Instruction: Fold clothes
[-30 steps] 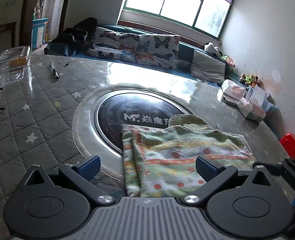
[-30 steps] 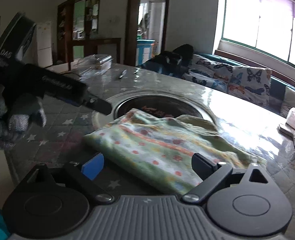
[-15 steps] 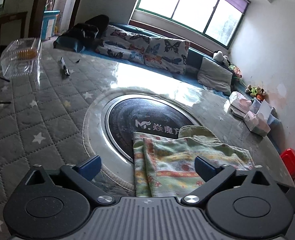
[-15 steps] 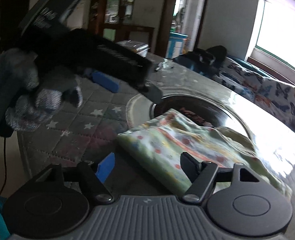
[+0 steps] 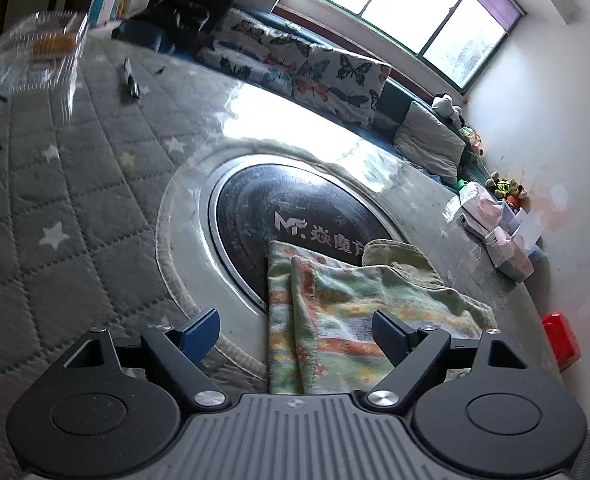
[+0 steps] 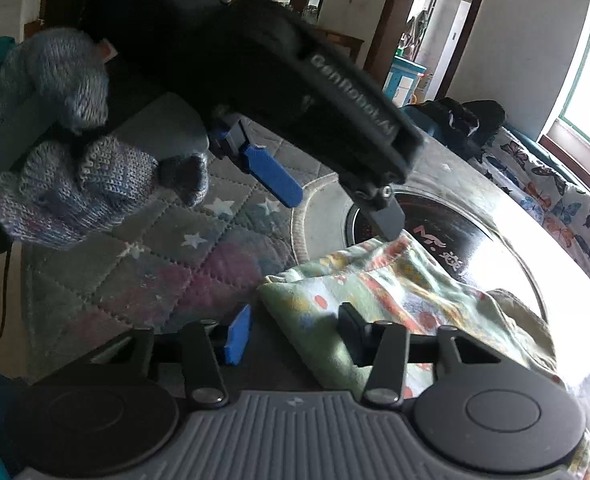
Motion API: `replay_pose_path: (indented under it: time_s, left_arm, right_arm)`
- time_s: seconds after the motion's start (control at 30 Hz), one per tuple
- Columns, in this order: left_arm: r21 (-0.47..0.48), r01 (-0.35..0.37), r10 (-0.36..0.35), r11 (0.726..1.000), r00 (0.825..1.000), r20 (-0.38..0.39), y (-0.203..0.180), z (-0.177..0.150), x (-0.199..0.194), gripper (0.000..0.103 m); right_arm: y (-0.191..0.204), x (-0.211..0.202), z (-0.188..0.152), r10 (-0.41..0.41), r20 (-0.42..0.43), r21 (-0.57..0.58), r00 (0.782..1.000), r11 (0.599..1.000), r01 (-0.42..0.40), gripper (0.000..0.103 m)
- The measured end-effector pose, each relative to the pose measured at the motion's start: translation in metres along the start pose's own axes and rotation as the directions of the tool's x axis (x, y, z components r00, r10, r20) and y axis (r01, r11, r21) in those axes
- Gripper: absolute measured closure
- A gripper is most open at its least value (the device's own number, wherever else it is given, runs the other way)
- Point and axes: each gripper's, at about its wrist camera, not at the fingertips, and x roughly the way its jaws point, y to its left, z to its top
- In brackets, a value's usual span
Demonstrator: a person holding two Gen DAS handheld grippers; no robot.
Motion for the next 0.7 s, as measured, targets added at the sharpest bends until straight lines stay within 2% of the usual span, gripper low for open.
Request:
replay_pose_path:
  time_s: [0.27,0.53,0.7]
  left_arm:
    - [-0.091,0.003,-0.006,0.996,0.999,-0.039,0.006,0.003,0.011,0.015]
    - [-0.241,0.027,-0.045,0.970,0.997,-0.069,0.011,0.005,0.017,0.013]
    - [-0.292,0.061,-0.091,0.955,0.992,-0.090,0.006,0.004,0.025,0.015]
  right_arm:
    - [-0.024,-0.007,-0.002,0.058,0.041,0.103,0.997,0.993,-0.062,0.086]
    - [-0.048,-0.030,-0.006,0.083,0.120,0.218,0.989,0.970,-0.108,0.090]
    - [-0.054,-0.040,-0.008,0.078,0.156,0.251,0.985,0.961,-0.116,0.090]
